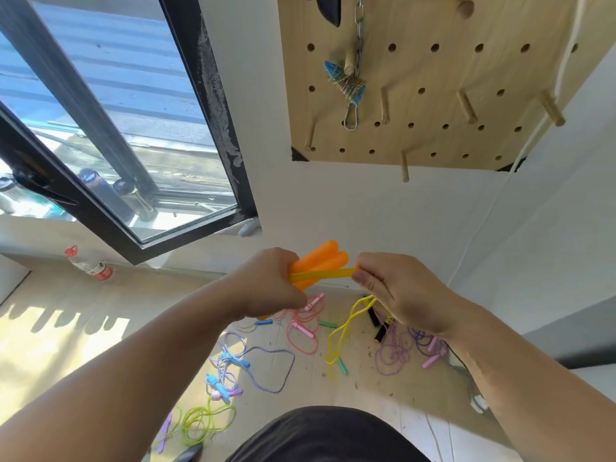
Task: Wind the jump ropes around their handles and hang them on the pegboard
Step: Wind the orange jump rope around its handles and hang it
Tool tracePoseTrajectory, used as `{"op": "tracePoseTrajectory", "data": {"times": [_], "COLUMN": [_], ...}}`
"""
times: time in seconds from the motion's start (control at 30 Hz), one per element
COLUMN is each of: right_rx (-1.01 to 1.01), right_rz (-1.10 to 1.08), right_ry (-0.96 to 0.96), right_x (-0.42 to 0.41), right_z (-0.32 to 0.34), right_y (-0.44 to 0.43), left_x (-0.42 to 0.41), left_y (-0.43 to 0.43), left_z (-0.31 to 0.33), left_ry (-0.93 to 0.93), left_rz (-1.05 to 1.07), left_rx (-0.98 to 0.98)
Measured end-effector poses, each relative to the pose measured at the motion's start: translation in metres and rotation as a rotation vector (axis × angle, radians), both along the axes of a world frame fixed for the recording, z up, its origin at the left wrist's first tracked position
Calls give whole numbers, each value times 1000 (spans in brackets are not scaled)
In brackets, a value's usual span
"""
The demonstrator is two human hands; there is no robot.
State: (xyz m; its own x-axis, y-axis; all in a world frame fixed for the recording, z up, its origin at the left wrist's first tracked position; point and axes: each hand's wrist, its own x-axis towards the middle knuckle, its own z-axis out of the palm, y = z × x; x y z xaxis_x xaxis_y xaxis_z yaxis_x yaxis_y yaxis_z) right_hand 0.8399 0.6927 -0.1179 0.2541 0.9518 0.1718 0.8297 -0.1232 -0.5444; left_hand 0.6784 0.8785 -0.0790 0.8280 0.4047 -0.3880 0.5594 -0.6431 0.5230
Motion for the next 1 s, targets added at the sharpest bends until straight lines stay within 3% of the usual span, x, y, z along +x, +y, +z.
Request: {"op": "tracePoseTrajectory", "data": {"times": [0.27,0.4,0.5,0.63,0.87,1.0], "right_rx": [10,-59,-190,-285,-463,-439], "right_rz": [174,323,446,527,372,152], "right_ry": [-250,-461,-684,-756,-693,-368], "right_x": [9,17,26,17,-7,-1], "right_z": [8,19,27,48,63,61], "right_y": [5,21,35,51,68,56], "left_x": [-6,-3,0,9,22,29], "left_y": [2,-4,-12,-9,9,27], "left_z": [26,30,27,19,7,1], "left_ry": [-14,138,312,456,435,272], "left_rz": [-93,-220,-380,-490,-475,-252], "left_rx": [-388,-487,-317,-39,320,413]}}
